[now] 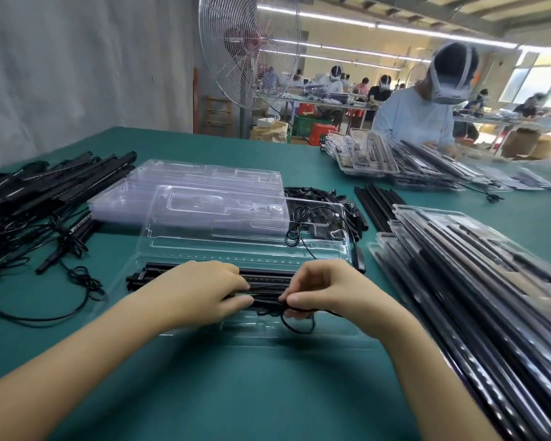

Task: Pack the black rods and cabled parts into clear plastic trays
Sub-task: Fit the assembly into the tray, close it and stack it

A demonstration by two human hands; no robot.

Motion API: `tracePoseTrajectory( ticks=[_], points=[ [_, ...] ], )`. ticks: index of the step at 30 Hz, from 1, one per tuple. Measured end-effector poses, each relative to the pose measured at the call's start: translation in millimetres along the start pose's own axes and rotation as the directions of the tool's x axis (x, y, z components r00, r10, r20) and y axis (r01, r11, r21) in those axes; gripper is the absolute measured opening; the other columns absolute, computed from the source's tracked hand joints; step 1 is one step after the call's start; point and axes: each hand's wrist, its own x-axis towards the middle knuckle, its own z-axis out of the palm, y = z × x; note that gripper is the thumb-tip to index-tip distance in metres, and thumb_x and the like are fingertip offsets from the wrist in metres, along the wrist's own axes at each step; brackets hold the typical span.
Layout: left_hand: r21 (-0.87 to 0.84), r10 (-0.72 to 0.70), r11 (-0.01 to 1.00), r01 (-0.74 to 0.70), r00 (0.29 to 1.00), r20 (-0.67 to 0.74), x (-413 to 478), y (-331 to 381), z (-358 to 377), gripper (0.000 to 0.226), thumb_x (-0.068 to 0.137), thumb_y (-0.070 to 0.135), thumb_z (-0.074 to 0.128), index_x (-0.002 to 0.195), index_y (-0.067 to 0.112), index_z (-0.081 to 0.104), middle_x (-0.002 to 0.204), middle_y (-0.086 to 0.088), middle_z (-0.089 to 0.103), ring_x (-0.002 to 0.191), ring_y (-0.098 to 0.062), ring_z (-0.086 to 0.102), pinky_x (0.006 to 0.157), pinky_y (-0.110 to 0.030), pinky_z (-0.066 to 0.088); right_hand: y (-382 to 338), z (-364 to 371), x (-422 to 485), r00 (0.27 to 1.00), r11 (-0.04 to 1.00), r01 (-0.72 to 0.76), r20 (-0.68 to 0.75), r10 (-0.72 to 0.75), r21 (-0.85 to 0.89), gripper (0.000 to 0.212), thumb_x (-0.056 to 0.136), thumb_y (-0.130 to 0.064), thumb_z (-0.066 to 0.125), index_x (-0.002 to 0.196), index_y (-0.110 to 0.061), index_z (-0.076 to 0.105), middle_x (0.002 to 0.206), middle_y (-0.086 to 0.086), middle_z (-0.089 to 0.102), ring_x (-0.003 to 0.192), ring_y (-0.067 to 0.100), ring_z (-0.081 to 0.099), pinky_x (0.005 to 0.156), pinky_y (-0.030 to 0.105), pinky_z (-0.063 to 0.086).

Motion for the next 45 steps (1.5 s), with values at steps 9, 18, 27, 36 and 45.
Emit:
tracePoseTrajectory(
  ticks=[9,18,27,36,45],
  points=[
    [-0.088,0.049,0.995,-0.044,0.997,0.054,-8,5,-9,0.039,0.087,0.069,0.030,0.118,0.045,0.029,0.099,0.006,0.063,0.090,-0.016,0.058,0.080,-0.036,0.048,-4,27,12,0.952,0.966,-0.016,-0.292,0.094,0.257,0.023,0.089,-0.013,0.062,0.071,0.000,0.054,0.067,0.012,0.060,0.060,0.029,0.068,0.063,0.029,0.059],
    [0.074,0.015,0.997,-0.011,0.998,-0.059,3,15,0,0.025,0.096,0.057,0.023,0.104,0.034,0.029,0.071,0.001,0.048,0.069,-0.028,0.051,0.059,-0.034,0.033,1,1,13,0.925,0.979,-0.065,-0.380,-0.013,-0.192,0.025,0.090,-0.001,0.043,0.086,-0.016,0.063,0.085,0.000,0.071,0.074,0.013,0.064,0.064,0.019,0.053],
    [0.071,-0.068,0.995,0.072,0.996,-0.060,3,18,-4,0.037,0.096,0.059,0.022,0.111,0.032,0.043,0.061,0.007,0.036,0.059,-0.020,0.038,0.059,-0.032,0.031,33,-70,50,0.668,0.679,-0.627,-0.711,0.217,-0.381,0.037,0.084,-0.032,0.065,0.073,-0.009,0.039,0.072,0.005,0.044,0.064,0.021,0.045,0.049,0.027,0.030],
    [0.081,-0.082,0.994,0.079,0.996,0.041,17,30,-21,0.025,0.098,0.049,0.036,0.092,0.026,0.043,0.067,0.008,0.034,0.074,-0.023,0.048,0.053,-0.029,0.025,-34,-75,31,0.330,0.854,-0.306,-0.888,-0.319,-0.420,0.018,0.086,-0.019,0.053,0.099,-0.006,0.052,0.094,0.011,0.057,0.076,0.023,0.049,0.062,0.030,0.037],
    [-0.176,0.158,0.966,-0.189,0.972,-0.172,40,65,-39,0.021,0.097,0.023,0.045,0.101,0.010,0.061,0.095,-0.003,0.063,0.085,-0.020,0.059,0.072,-0.031,0.047,-105,-45,20,0.122,0.649,0.340,-0.652,-0.748,-0.681,0.018,0.097,-0.026,0.047,0.098,-0.013,0.034,0.075,-0.011,0.048,0.064,0.005,0.056,0.055,0.018,0.047]
  ],
)
